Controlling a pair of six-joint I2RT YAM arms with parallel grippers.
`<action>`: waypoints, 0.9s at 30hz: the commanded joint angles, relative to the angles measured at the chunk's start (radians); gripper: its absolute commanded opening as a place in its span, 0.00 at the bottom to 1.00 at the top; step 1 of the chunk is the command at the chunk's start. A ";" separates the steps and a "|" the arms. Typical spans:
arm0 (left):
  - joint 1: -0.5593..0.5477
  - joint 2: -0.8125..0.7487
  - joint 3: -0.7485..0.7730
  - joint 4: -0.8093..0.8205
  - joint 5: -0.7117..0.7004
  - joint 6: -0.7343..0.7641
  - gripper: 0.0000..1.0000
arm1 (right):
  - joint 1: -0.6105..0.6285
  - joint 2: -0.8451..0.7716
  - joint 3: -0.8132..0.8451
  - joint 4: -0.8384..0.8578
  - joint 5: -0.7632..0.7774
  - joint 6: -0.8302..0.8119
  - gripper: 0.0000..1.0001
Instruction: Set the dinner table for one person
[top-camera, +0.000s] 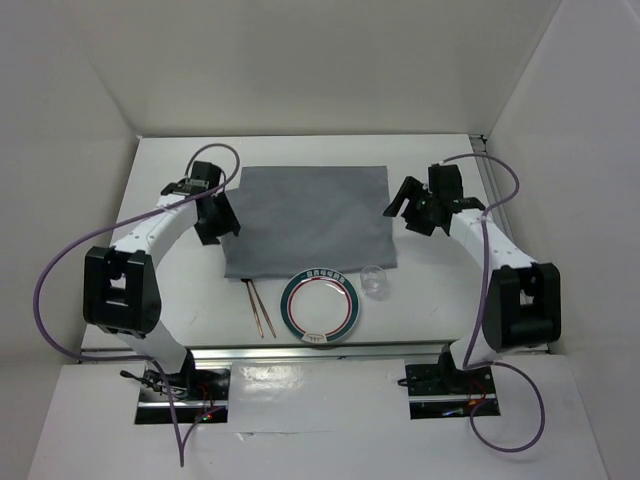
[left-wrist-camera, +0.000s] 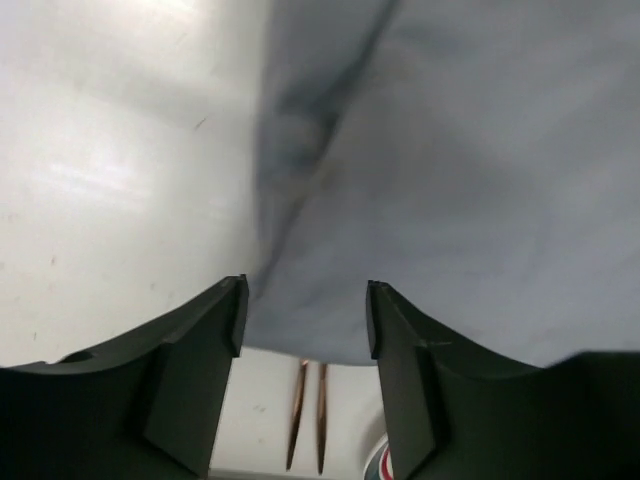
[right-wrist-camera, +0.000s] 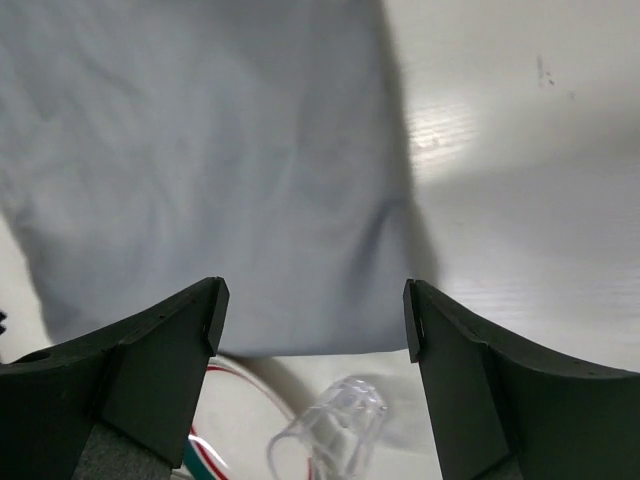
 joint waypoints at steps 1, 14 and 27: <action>0.073 -0.035 -0.071 -0.038 0.084 0.010 0.68 | -0.021 0.084 0.038 -0.095 -0.058 -0.067 0.83; 0.158 -0.036 -0.284 0.106 0.429 0.068 0.70 | -0.061 0.093 -0.047 -0.097 -0.012 -0.001 0.87; 0.167 -0.072 -0.276 0.074 0.410 0.068 0.02 | -0.143 0.104 -0.177 -0.046 -0.169 0.089 0.87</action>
